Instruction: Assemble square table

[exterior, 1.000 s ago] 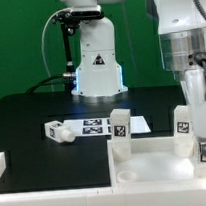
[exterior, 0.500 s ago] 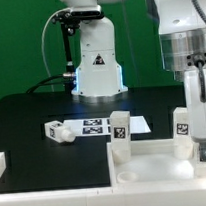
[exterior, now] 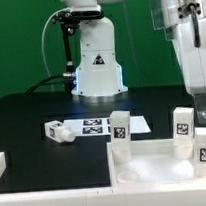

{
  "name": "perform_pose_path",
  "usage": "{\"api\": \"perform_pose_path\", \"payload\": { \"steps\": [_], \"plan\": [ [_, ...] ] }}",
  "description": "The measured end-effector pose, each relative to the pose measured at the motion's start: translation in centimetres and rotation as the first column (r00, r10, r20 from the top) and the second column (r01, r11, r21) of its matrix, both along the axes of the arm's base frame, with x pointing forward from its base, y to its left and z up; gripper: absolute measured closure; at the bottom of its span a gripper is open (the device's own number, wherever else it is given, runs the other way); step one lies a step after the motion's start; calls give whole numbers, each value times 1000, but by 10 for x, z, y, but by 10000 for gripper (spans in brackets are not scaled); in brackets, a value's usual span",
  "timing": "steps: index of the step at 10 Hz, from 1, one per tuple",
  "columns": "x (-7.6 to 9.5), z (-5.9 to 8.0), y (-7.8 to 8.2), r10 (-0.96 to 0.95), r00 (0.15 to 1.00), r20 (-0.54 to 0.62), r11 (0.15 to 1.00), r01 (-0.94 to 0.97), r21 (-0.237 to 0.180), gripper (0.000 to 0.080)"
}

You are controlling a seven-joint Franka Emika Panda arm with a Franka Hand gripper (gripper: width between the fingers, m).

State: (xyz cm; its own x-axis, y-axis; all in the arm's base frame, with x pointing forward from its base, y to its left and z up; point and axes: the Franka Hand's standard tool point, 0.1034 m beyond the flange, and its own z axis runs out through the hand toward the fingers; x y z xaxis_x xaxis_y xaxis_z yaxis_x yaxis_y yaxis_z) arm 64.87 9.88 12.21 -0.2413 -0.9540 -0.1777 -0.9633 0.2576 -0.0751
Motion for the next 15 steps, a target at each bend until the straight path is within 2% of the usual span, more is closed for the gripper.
{"api": "perform_pose_path", "payload": {
  "steps": [3, 4, 6, 7, 8, 10, 12, 13, 15],
  "plan": [
    [0, -1, -1, 6, 1000, -1, 1000, -6, -1, 151],
    [-2, -1, -7, 65, 998, 0, 998, -65, -2, 151],
    [-16, 9, -43, -58, 997, 48, 998, 56, 36, 151],
    [-25, 14, -60, -79, 996, 50, 996, 76, 48, 151],
    [-26, 18, -75, -108, 993, 54, 993, 105, 49, 151],
    [-26, 12, -64, -92, 995, 48, 995, 90, 46, 151],
    [-27, 12, -68, -106, 993, 47, 993, 103, 51, 151],
    [-31, 13, -81, -149, 988, 46, 986, 145, 78, 151],
    [-55, 19, -126, -192, 981, 12, 975, 189, 120, 151]
  ]
}}
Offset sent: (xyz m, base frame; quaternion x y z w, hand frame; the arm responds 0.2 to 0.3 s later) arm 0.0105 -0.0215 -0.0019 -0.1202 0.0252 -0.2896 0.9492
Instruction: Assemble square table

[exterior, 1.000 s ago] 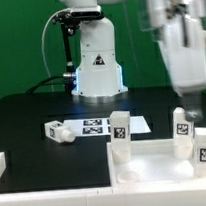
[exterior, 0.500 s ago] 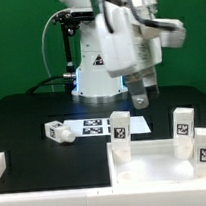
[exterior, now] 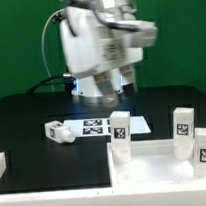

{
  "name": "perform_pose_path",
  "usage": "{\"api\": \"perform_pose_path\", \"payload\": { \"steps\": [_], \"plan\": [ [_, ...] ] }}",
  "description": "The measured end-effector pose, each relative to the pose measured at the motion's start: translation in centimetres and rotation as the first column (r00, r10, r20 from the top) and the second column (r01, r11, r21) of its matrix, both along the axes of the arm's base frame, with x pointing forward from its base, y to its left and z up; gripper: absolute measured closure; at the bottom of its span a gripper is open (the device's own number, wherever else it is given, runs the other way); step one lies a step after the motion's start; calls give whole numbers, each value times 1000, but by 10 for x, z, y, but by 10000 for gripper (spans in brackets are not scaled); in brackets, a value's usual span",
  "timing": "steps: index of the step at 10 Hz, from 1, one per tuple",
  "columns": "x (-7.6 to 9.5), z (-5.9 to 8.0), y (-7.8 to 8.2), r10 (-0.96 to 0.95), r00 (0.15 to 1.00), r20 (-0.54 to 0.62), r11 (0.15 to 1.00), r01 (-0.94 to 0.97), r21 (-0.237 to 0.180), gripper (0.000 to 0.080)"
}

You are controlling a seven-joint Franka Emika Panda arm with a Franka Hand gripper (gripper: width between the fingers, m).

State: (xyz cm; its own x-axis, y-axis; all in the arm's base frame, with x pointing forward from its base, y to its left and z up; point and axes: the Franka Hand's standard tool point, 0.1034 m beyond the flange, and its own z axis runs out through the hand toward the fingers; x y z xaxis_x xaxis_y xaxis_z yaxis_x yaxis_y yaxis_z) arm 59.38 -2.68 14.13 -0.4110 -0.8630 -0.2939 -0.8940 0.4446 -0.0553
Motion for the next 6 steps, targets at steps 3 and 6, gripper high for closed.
{"api": "perform_pose_path", "payload": {
  "steps": [3, 6],
  "plan": [
    [-11, 0, -11, -20, 1000, -7, 1000, 20, -23, 151],
    [-12, -4, -11, -32, 999, -22, 999, 32, -11, 151]
  ]
}}
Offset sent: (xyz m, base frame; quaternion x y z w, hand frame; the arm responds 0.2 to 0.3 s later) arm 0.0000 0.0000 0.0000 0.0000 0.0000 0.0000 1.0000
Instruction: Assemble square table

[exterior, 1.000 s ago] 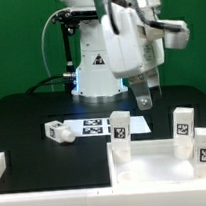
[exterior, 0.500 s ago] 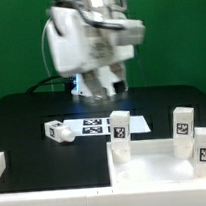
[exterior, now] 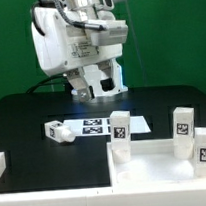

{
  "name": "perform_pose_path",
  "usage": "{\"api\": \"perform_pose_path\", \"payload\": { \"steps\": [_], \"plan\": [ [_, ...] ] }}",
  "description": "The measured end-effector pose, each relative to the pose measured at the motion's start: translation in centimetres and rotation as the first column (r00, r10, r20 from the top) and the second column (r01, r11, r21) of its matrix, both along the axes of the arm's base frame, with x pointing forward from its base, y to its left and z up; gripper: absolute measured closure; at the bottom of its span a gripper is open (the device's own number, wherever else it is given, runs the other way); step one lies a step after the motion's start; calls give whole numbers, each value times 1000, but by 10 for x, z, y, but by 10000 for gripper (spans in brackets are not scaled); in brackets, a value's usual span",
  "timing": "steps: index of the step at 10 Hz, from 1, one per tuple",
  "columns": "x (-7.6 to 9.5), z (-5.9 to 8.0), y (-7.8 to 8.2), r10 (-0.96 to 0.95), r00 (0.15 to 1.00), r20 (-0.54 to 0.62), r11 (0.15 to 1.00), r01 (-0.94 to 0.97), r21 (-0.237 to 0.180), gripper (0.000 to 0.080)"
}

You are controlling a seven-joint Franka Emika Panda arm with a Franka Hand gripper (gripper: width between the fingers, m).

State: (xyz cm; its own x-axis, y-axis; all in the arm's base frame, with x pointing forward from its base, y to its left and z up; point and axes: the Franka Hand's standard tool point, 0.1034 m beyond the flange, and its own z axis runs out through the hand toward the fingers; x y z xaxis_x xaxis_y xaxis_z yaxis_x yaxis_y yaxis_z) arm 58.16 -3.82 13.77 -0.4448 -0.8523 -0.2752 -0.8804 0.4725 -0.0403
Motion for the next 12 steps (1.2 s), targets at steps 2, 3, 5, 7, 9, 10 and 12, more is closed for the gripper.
{"api": "perform_pose_path", "payload": {
  "steps": [2, 3, 5, 7, 9, 10, 12],
  "plan": [
    [-19, -21, -20, -69, 995, -75, 995, 74, 69, 151],
    [-39, -34, -39, -58, 994, -92, 996, 63, 59, 151],
    [-65, -50, -53, -66, 990, -121, 997, 71, 38, 151],
    [-61, -48, -50, -62, 991, -115, 997, 67, 39, 151],
    [-62, -49, -51, -62, 991, -117, 997, 67, 38, 151],
    [-69, -51, -54, -76, 988, -135, 995, 85, 60, 151],
    [-109, -55, -77, -196, 948, -250, 965, 231, 121, 151]
  ]
}}
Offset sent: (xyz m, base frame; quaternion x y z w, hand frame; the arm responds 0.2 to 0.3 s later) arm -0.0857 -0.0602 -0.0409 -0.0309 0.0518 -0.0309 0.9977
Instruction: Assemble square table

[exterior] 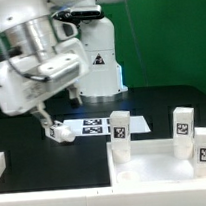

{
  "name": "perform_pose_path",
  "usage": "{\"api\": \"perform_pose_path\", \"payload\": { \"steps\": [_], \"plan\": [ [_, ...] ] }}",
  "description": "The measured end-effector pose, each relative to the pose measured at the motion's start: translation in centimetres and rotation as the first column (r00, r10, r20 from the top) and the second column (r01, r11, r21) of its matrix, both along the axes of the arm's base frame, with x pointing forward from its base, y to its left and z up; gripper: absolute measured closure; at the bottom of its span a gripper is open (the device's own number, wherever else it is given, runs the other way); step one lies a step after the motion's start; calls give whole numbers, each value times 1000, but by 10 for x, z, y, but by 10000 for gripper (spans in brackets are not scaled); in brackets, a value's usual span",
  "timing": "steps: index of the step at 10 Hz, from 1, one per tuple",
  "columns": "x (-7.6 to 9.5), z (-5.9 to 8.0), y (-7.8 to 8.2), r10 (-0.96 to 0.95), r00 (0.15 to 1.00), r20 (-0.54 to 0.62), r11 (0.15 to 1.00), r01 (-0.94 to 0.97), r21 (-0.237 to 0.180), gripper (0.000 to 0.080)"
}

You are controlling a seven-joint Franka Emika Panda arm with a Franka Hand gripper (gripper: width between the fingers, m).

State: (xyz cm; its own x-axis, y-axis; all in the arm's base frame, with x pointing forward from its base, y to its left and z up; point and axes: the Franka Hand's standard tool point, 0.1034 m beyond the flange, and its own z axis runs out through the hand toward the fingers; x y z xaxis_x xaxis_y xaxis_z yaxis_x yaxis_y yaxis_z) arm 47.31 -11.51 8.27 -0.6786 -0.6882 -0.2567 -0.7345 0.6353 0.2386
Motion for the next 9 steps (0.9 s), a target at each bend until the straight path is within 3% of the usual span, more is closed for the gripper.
{"api": "perform_pose_path", "payload": {
  "steps": [1, 6, 9],
  "plan": [
    [-13, -6, -3, -48, 998, -45, 999, 48, 1, 151],
    [-14, -7, -2, -39, 998, -54, 999, 40, 2, 151],
    [-41, -34, -12, -73, 988, -134, 997, 73, -3, 151]
  ]
}}
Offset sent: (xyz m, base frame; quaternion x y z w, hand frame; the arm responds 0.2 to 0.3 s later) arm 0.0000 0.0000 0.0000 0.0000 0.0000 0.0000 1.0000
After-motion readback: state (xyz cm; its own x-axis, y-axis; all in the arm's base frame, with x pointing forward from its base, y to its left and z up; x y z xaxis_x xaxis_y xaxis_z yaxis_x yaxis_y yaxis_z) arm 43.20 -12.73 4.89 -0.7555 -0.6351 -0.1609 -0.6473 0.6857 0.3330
